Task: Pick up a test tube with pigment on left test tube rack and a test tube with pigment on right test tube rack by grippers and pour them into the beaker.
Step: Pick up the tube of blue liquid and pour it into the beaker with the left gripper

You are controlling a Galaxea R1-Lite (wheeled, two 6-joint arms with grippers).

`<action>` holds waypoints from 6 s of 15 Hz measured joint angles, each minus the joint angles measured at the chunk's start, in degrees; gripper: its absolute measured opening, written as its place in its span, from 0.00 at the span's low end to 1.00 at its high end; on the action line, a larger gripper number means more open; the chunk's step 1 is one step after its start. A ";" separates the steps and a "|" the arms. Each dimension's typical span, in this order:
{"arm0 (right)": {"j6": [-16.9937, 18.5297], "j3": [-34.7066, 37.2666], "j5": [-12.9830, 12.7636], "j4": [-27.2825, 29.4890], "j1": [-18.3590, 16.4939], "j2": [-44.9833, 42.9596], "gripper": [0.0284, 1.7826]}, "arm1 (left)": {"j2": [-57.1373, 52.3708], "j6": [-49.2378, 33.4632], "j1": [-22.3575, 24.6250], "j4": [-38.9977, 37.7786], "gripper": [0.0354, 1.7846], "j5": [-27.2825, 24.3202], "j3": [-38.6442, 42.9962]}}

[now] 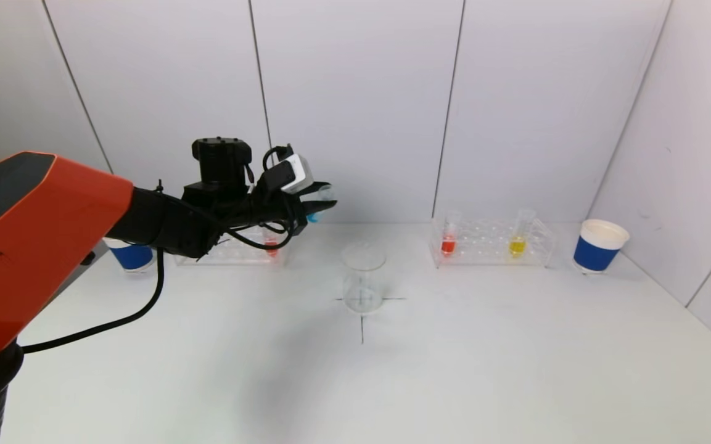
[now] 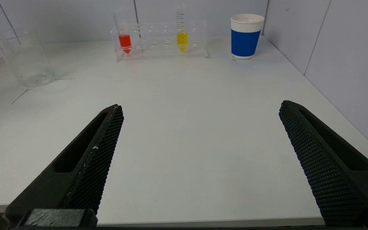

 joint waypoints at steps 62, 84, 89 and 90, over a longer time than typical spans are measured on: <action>0.02 0.00 0.00 0.00 -0.02 0.00 1.00 | 3.69 52.75 -4.97 1.89 0.23 -5.01 -0.61; 0.02 0.00 0.00 0.00 -0.02 0.00 1.00 | 2.95 70.36 -4.94 13.36 0.23 -2.86 -5.07; 0.02 0.00 -0.02 0.00 -0.02 0.00 1.00 | 2.68 72.44 -4.94 14.54 0.23 -2.76 -6.31; 0.02 0.00 -0.02 -0.02 -0.02 0.00 1.00 | 2.55 72.44 -4.94 14.58 0.23 -2.76 -6.34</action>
